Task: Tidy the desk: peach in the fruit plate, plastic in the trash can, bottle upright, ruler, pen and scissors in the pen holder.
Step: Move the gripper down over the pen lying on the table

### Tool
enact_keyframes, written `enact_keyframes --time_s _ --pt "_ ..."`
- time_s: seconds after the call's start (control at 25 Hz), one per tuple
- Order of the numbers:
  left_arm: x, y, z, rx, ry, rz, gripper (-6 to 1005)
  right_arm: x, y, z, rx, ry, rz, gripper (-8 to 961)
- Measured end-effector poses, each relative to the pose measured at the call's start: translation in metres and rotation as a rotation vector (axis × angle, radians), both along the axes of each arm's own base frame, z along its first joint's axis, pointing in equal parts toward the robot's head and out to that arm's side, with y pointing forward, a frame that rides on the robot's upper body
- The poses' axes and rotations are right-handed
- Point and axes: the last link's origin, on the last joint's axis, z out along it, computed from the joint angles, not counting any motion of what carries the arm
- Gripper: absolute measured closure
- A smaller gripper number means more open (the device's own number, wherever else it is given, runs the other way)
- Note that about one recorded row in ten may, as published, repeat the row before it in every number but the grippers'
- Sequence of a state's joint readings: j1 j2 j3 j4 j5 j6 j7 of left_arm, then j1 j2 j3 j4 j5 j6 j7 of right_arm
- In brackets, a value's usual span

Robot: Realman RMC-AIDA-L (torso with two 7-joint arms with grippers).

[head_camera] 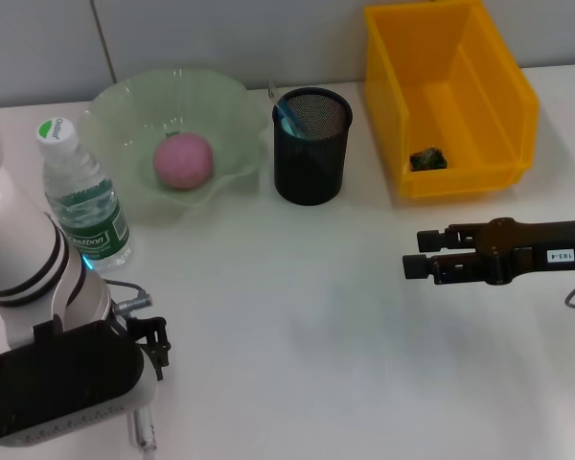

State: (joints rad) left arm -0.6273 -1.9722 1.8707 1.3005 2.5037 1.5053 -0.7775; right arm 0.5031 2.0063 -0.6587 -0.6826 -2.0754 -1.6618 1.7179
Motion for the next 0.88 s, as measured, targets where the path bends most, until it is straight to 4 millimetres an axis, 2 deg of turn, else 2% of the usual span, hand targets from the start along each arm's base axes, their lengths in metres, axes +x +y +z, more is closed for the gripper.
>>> enact_keyframes --time_s 0.88 --pt "-0.0016 0.0013 -0.0018 0.008 0.005 0.004 727 0.0002 0.0001 0.0 0.005 0.0 0.003 201"
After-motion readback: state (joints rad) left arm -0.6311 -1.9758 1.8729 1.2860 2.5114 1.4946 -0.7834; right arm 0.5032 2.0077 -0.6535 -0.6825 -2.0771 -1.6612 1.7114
